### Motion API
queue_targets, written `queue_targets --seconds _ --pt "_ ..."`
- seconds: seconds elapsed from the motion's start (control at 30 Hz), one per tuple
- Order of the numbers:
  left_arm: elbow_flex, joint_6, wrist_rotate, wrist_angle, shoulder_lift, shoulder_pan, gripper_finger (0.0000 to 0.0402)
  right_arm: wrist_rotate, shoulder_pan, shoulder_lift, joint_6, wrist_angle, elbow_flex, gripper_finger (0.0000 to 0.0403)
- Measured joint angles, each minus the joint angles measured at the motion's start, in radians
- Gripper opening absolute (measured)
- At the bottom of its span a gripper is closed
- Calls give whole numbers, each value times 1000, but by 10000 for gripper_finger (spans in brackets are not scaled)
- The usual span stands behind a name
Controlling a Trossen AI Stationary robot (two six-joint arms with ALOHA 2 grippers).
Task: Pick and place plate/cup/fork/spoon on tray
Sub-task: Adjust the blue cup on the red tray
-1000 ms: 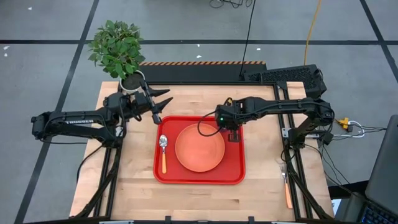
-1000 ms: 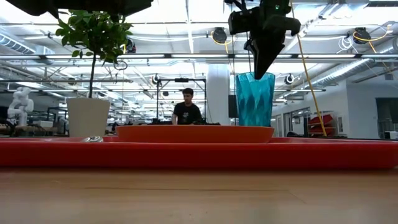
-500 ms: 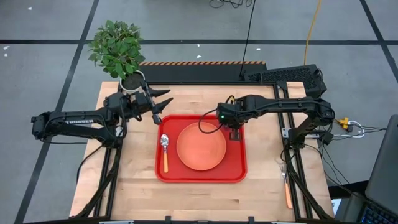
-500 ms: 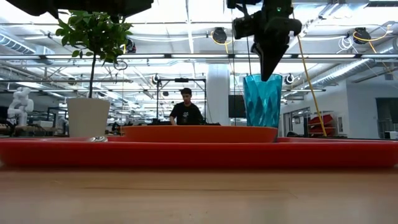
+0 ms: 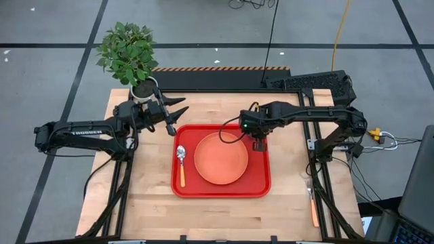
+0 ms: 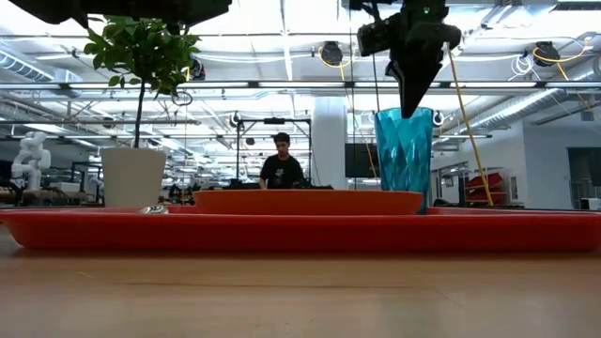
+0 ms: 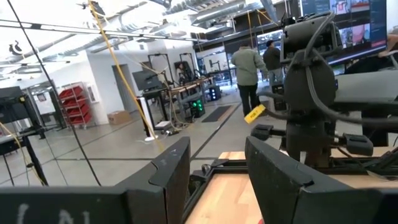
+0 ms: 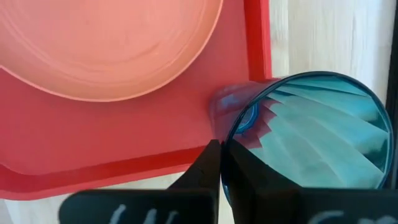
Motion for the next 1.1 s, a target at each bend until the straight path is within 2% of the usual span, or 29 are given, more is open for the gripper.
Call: queue_targets --seconds 0.2,0.33,1.1 --pt "0 0 0 0 0 0 159 -3 -1 -20 25 6 0 0" --pt "0 0 0 0 0 0 159 -59 -1 -19 30 3 0 0" --pt "0 -3 0 0 0 0 159 -82 -30 -19 69 -22 -1 4"
